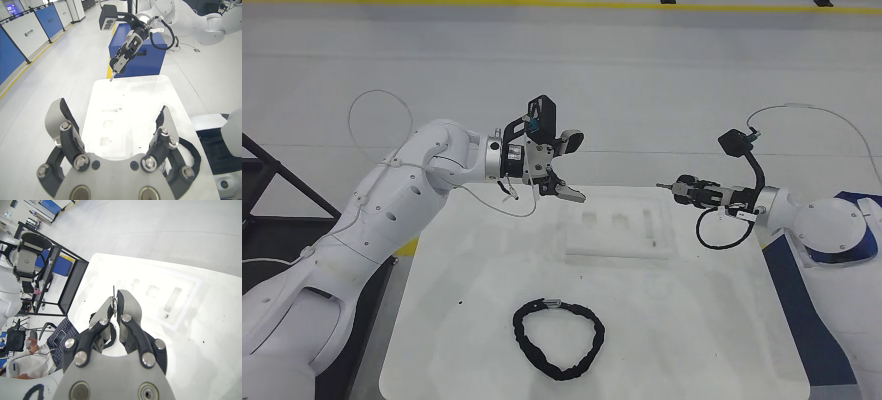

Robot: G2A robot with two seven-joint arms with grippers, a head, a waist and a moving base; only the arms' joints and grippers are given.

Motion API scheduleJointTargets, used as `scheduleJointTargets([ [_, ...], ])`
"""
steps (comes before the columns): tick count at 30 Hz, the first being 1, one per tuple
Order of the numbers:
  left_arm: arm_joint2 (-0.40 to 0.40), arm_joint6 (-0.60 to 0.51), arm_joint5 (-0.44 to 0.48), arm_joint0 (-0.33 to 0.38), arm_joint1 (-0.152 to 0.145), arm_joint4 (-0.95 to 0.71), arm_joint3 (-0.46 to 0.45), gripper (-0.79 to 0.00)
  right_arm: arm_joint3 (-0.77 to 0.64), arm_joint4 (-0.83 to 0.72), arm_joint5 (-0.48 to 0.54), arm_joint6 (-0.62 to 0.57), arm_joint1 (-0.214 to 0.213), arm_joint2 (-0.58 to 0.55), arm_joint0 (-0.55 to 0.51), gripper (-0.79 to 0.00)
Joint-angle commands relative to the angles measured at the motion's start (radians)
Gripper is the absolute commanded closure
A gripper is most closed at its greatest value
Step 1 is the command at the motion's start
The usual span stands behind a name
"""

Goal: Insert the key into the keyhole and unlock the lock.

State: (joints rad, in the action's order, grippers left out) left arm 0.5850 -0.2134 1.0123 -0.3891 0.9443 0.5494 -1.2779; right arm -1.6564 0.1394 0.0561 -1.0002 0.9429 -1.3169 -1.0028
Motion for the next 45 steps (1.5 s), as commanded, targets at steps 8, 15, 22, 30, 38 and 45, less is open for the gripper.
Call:
scheduleJointTargets([
  [8,0.024,-0.009,-0.045,-0.034,-0.007,0.094,-0.045,-0.785,0.000,0.000,0.000,0.000,0.000,0.000,0.000,0.000],
  [15,0.029,0.045,0.000,-0.149,-0.022,0.215,-0.026,-0.785,0.000,0.000,0.000,0.000,0.000,0.000,0.000,0.000],
  [22,-0.027,0.202,0.000,-0.219,-0.026,0.414,-0.015,-0.785,0.000,0.000,0.000,0.000,0.000,0.000,0.000,0.000],
  [30,-0.222,0.327,0.000,-0.186,-0.012,0.528,0.108,-0.785,0.000,0.000,0.000,0.000,0.000,0.000,0.000,0.000],
  [38,-0.415,0.351,0.000,-0.117,0.006,0.493,0.193,-0.785,0.000,0.000,0.000,0.000,0.000,0.000,0.000,0.000],
  [45,-0.415,0.346,0.000,-0.128,0.010,0.490,0.185,-0.785,0.000,0.000,0.000,0.000,0.000,0.000,0.000,0.000],
])
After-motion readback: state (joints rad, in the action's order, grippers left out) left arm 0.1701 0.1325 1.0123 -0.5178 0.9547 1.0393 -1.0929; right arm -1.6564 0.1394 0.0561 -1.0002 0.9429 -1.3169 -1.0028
